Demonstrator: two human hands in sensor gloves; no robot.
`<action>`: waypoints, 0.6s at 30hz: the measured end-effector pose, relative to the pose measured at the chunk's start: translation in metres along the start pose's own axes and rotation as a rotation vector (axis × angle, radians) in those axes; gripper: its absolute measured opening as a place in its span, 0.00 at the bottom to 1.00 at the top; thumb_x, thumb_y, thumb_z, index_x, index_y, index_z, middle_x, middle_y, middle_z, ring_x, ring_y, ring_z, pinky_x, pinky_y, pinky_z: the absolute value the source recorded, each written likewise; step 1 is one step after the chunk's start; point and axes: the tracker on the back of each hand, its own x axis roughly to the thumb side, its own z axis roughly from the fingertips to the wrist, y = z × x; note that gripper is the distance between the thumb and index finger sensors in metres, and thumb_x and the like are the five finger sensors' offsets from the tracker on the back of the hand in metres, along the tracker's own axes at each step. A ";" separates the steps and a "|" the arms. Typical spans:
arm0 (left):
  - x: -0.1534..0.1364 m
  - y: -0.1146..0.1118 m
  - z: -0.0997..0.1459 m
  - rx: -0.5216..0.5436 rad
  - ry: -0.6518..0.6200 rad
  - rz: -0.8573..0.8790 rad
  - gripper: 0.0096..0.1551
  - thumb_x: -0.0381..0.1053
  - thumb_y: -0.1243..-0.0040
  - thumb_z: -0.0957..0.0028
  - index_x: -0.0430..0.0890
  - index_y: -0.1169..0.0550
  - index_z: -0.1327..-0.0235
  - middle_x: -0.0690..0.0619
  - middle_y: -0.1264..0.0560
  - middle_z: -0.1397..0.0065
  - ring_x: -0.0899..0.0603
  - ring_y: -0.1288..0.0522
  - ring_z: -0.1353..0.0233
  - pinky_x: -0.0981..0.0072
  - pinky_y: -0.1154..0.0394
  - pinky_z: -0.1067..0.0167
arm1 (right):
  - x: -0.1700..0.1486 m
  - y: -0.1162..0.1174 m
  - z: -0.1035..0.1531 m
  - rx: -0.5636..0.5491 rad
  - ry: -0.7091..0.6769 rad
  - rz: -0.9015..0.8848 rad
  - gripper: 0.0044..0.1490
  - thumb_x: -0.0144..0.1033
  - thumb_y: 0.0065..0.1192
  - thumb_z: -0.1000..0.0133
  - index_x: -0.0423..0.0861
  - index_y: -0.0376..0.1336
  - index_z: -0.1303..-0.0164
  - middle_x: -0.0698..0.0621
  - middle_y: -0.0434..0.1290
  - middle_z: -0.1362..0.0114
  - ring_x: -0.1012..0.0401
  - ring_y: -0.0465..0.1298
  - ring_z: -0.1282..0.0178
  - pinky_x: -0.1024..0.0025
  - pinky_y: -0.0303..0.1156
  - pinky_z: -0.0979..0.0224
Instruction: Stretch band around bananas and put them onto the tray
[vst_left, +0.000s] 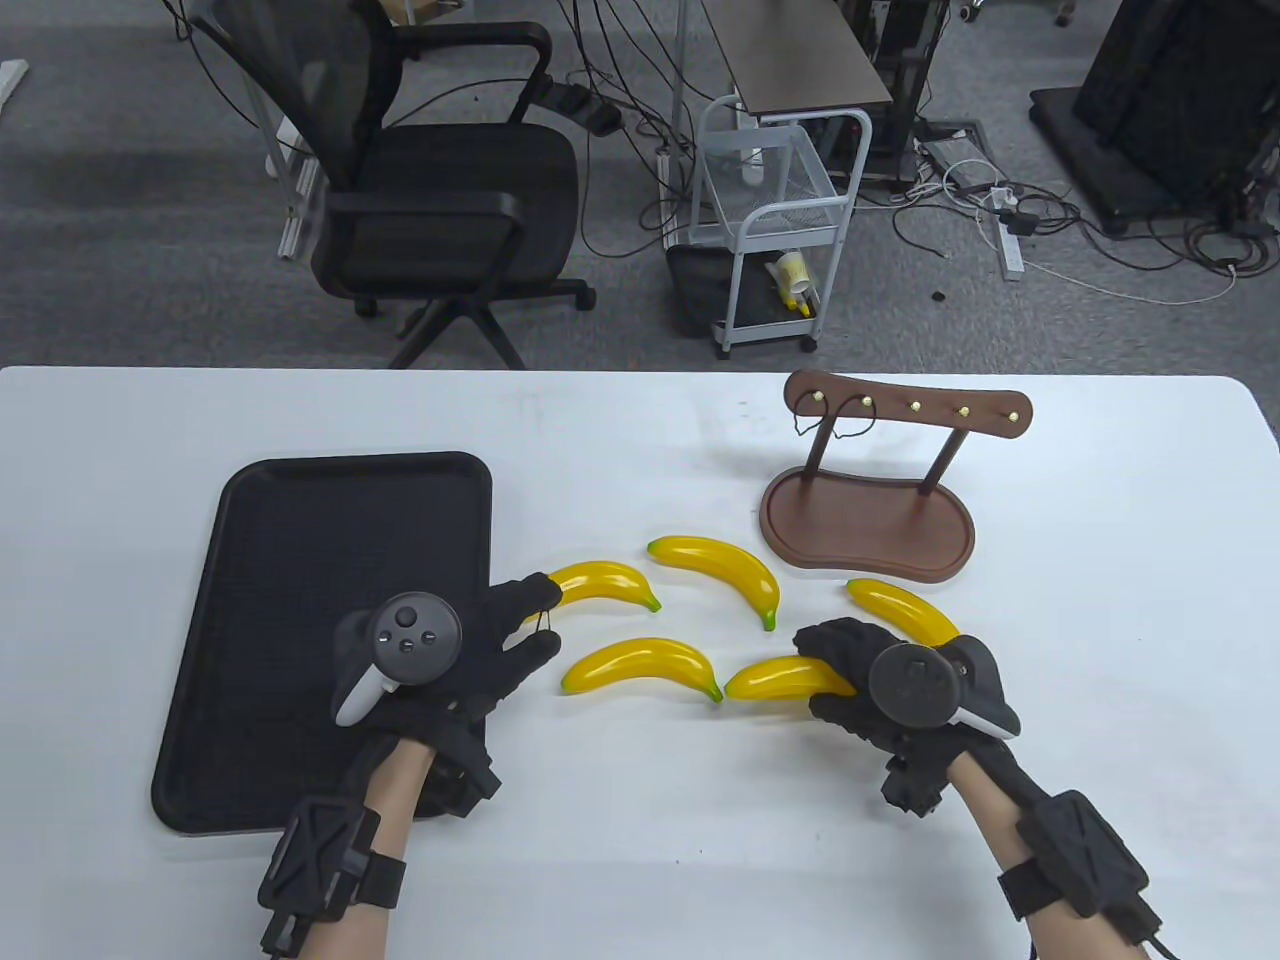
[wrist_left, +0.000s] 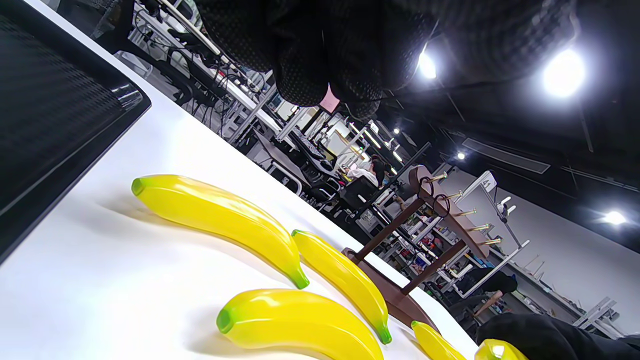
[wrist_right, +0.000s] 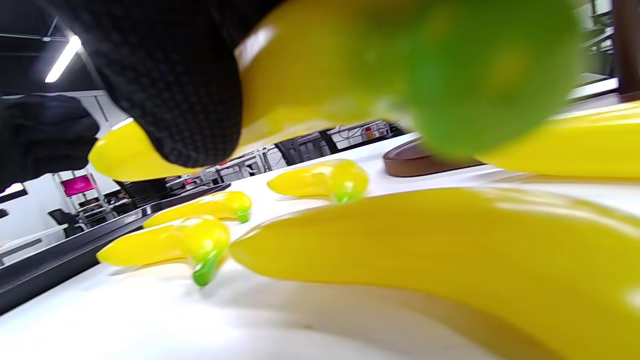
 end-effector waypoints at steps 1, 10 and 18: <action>0.000 0.000 0.000 0.000 0.000 -0.001 0.38 0.67 0.51 0.46 0.57 0.37 0.21 0.58 0.33 0.15 0.45 0.36 0.13 0.50 0.43 0.16 | -0.004 0.000 0.001 -0.004 0.012 0.001 0.44 0.43 0.77 0.50 0.45 0.61 0.25 0.42 0.69 0.25 0.47 0.75 0.35 0.51 0.74 0.37; 0.000 -0.001 0.000 -0.002 -0.003 -0.002 0.38 0.67 0.51 0.46 0.57 0.37 0.21 0.58 0.33 0.15 0.45 0.36 0.14 0.50 0.43 0.16 | -0.025 0.010 0.005 -0.010 0.097 -0.004 0.44 0.43 0.76 0.50 0.45 0.60 0.25 0.43 0.68 0.24 0.47 0.74 0.34 0.51 0.73 0.36; 0.000 -0.002 -0.001 -0.007 -0.002 -0.005 0.38 0.67 0.51 0.45 0.57 0.37 0.21 0.59 0.33 0.15 0.45 0.36 0.13 0.51 0.43 0.16 | -0.033 0.018 0.006 0.003 0.133 -0.007 0.44 0.43 0.76 0.49 0.46 0.59 0.24 0.43 0.68 0.24 0.47 0.74 0.33 0.52 0.73 0.35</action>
